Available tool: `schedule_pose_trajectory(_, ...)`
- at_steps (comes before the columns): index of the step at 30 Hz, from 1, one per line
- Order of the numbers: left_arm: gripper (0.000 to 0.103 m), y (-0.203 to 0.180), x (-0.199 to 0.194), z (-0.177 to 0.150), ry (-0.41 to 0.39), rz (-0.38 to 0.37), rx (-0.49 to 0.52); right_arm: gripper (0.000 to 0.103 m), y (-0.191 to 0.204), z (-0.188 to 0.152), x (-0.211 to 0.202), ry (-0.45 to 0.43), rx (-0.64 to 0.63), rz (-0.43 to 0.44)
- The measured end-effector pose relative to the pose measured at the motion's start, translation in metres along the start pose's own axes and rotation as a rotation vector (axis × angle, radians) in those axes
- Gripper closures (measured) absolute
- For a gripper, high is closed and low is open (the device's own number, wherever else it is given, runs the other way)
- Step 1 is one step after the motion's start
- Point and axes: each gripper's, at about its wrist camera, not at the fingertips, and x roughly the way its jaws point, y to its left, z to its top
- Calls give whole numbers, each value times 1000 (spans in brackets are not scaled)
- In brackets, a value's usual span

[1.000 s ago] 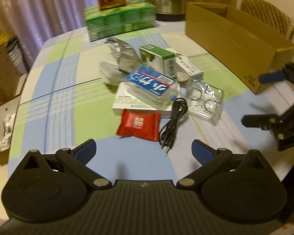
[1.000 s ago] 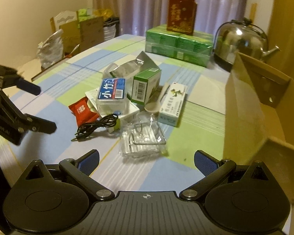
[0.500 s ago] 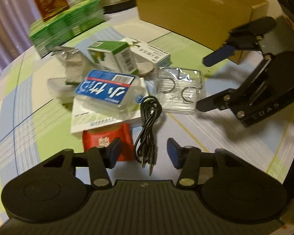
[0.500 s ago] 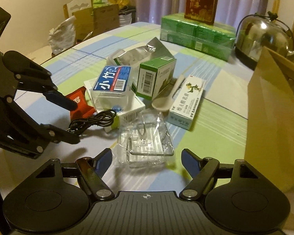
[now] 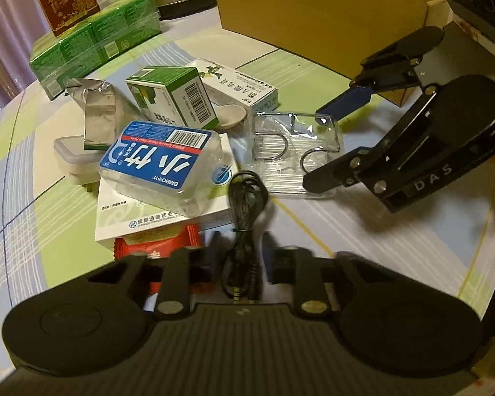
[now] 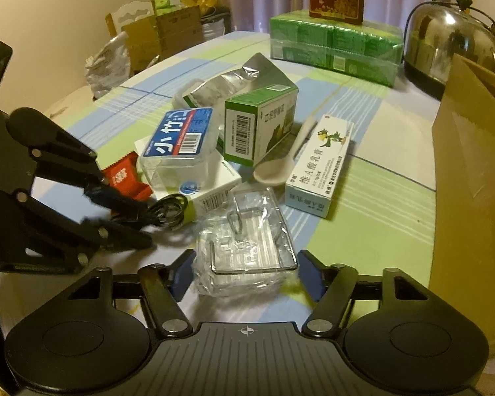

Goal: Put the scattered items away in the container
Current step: 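Close left gripper on the black cable while right gripper closes on the clear plastic tray, then carry the black cable and clear tray over the cardboard box with both tools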

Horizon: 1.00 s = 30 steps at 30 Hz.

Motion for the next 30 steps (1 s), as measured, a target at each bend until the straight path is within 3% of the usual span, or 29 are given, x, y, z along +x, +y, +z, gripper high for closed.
schedule_pose_trajectory(5,88,-5,-7,-2,-2,-14,-20,52,0,-4,-8,-9,14,-17)
schedule_pose_trajectory(10,93,-11,-15,-7,-8,-33,-46,53,5,-13,-24,-27,44,-49)
schedule_pose_trajectory(21,93,-22,-28,-10,-19,-37,-73,53,12,-23,-58,-62,95,-108)
schedule_pose_trajectory(30,93,-27,-69,22,-106,-15,-43,53,10,-3,-116,-194,103,-188)
